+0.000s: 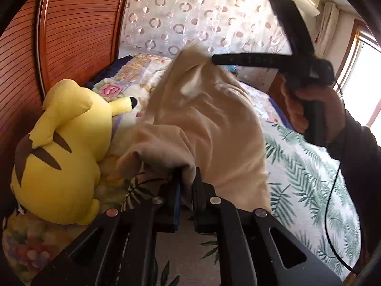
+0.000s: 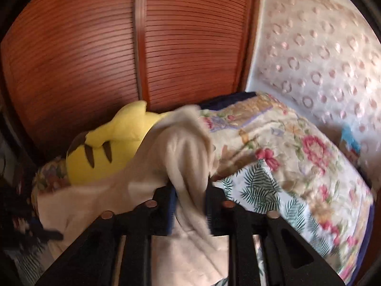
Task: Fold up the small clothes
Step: 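Lift the folded shirt with both grippers and carry it toward the yellow plush toy, then lower the folded shirt beside the yellow plush toy and open both grippers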
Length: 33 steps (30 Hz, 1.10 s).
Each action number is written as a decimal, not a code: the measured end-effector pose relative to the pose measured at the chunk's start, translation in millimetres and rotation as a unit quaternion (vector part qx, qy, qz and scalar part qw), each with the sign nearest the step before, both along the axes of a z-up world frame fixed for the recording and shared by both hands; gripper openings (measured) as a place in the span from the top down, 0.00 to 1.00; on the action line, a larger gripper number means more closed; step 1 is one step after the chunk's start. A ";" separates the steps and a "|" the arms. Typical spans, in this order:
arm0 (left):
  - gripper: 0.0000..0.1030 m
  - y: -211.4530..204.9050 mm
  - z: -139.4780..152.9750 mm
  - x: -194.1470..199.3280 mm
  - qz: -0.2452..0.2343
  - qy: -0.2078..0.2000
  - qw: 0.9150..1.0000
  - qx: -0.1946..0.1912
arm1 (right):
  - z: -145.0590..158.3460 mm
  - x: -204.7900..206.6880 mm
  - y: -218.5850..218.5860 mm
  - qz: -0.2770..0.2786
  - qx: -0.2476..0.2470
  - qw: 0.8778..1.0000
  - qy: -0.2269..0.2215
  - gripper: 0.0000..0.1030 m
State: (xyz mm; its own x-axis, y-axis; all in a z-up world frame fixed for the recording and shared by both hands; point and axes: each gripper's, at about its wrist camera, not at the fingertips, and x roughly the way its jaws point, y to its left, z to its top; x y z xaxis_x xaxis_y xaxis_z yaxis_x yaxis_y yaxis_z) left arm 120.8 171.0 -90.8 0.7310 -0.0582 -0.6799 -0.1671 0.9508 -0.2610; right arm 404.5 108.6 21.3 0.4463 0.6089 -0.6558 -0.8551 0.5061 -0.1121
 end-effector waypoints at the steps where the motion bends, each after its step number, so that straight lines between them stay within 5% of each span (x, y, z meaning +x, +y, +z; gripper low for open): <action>1: 0.91 3.3 1.4 0.6 0.001 0.001 1.000 0.002 | -1.8 2.2 0.1 -0.013 0.000 1.000 -0.002 0.51; 11: 0.90 2.9 3.4 -4.5 0.010 0.004 0.999 0.039 | -28.6 10.3 -49.6 -0.116 0.030 0.989 0.085 0.51; 13: 0.83 4.2 10.5 -10.7 0.014 -0.005 0.999 0.043 | -33.7 17.6 -48.3 -0.129 0.041 0.985 0.111 0.51; 15: 0.60 4.0 17.2 -15.7 0.019 -0.018 0.998 0.053 | -35.5 21.7 -52.1 -0.132 0.054 0.981 0.134 0.51; 18: 0.46 1.7 24.8 -14.4 0.014 -0.030 0.997 0.068 | -37.6 19.7 -51.0 -0.134 0.071 0.975 0.162 0.51; 23: 0.42 -11.9 25.0 2.0 -0.011 -0.028 0.997 0.077 | -43.7 24.5 -57.8 -0.138 0.106 0.961 0.213 0.51; 24: 0.42 -14.6 21.8 6.5 -0.015 -0.023 0.996 0.083 | -45.0 26.6 -58.0 -0.138 0.111 0.959 0.223 0.55; 26: 0.42 -18.2 15.3 13.4 -0.020 -0.008 0.996 0.083 | -47.0 31.6 -57.1 -0.130 0.118 0.956 0.234 0.85; 27: 0.42 -18.7 9.8 17.4 -0.023 0.003 0.996 0.082 | -46.7 33.1 -58.0 -0.129 0.115 0.958 0.230 0.91; 33: 0.43 -21.3 -7.5 23.2 -0.034 0.039 0.994 0.092 | -36.7 33.8 -67.0 -0.151 0.114 0.969 0.161 0.97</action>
